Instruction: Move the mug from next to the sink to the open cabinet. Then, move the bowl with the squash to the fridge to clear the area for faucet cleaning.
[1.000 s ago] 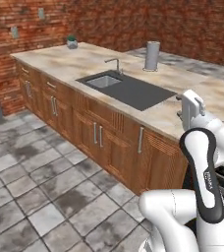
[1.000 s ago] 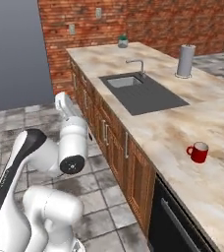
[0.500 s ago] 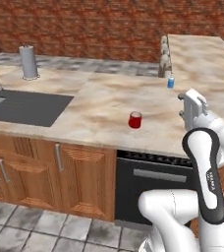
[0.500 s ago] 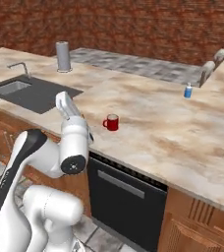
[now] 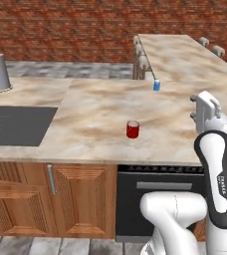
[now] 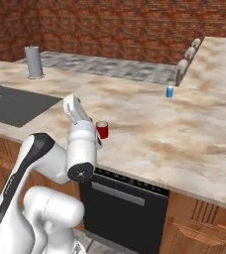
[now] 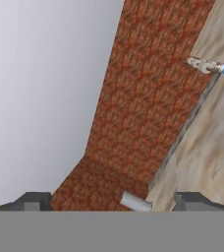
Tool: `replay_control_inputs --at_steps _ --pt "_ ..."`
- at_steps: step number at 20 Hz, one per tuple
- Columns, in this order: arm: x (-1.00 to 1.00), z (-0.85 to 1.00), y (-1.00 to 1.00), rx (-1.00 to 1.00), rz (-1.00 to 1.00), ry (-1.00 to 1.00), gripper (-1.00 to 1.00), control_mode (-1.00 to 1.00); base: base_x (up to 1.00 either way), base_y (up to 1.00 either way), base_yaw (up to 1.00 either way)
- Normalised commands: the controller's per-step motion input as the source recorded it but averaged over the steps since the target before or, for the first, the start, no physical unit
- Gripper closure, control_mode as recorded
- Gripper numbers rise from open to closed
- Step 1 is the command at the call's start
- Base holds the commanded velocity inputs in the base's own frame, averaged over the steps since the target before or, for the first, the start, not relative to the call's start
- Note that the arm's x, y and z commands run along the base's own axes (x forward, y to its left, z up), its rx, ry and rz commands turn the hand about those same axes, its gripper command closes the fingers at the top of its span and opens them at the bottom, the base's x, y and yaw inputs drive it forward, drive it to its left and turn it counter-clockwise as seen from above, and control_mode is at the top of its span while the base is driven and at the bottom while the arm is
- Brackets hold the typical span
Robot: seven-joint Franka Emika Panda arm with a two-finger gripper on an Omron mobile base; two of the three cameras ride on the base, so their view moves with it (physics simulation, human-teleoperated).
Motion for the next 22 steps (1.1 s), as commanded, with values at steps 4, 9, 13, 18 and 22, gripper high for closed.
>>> replay_control_inputs --at_steps 4,9,13,18,22 --pt "0.0 0.0 0.0 0.0 0.0 0.0 -1.0 1.0 0.1 0.89 -0.11" --pt "0.0 0.0 0.0 0.0 0.0 0.0 -1.0 1.0 0.0 0.64 -0.33" --pt "0.0 0.0 0.0 0.0 0.0 0.0 -1.0 1.0 0.15 0.5 -0.27" --pt "0.0 0.0 0.0 0.0 0.0 0.0 -1.0 1.0 0.33 0.38 -0.22" --pt "0.0 0.0 0.0 0.0 0.0 0.0 -1.0 1.0 0.38 0.25 -0.11"
